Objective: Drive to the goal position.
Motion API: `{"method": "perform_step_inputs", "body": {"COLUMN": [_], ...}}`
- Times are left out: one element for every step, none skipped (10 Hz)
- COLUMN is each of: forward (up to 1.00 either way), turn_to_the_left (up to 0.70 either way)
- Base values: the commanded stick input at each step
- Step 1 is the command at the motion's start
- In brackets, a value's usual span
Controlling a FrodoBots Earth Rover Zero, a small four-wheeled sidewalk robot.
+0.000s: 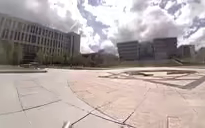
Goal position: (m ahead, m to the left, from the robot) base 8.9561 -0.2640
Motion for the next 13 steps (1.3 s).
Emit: {"method": "perform_step_inputs", "body": {"forward": [0.70,0.70,0.70,0.70,0.70,0.70,0.70,0.70,0.70,0.70,0.70,0.70,0.70], "turn_to_the_left": [0.00,0.00,0.00,0.07,0.10,0.02,0.00,0.00,0.00,0.00,0.00,0.00,0.00]}}
